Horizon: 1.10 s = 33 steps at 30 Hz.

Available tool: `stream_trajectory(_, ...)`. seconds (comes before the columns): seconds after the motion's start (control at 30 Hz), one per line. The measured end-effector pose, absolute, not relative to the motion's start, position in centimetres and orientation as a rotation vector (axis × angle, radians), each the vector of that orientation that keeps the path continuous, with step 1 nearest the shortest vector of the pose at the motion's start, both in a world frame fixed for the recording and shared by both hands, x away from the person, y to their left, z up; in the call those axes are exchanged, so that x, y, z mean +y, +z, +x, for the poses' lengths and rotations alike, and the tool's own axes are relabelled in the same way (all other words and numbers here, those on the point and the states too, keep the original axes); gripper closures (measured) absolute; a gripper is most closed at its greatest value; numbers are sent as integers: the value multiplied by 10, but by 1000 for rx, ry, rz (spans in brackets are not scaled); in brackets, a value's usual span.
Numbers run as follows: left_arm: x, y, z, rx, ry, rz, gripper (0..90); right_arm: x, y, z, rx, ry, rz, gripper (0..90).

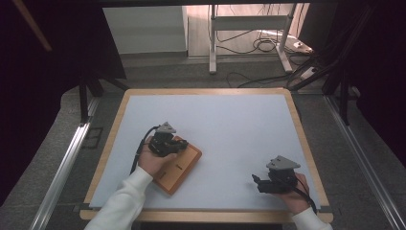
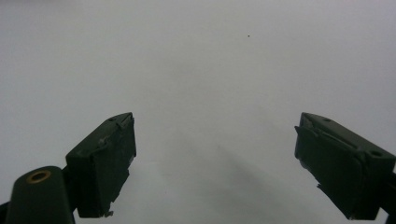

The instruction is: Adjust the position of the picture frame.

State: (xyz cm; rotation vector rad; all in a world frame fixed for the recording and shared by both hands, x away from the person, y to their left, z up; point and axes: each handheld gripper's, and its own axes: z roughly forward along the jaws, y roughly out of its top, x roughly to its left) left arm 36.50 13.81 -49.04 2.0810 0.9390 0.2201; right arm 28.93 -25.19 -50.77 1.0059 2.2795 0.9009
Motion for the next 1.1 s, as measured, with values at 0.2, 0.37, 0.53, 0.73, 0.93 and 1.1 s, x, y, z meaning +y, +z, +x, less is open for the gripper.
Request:
stream_trajectory(0.2, 110, -495, 373, 913, 203, 2124, 846, -253, -508, 290, 2280, 901, 1011, 128)
stream_trajectory(0.37, 97, -501, 379, 906, 194, 2153, 845, -253, -509, 290, 2287, 898, 1008, 128)
stream_trajectory(0.53, 94, -511, 381, 910, 186, 2152, 843, -253, -510, 290, 2288, 894, 1006, 128)
stream_trajectory(0.73, 104, -504, 374, 871, 259, 2121, 603, -253, -510, 289, 2285, 892, 1010, 129)
stream_trajectory(0.93, 137, -494, 363, 896, 287, 2084, 363, -253, -510, 289, 2284, 886, 1012, 129)
stream_trajectory(1.1, 160, -492, 353, 906, 307, 2087, 319, -252, -510, 288, 2281, 886, 1009, 129)
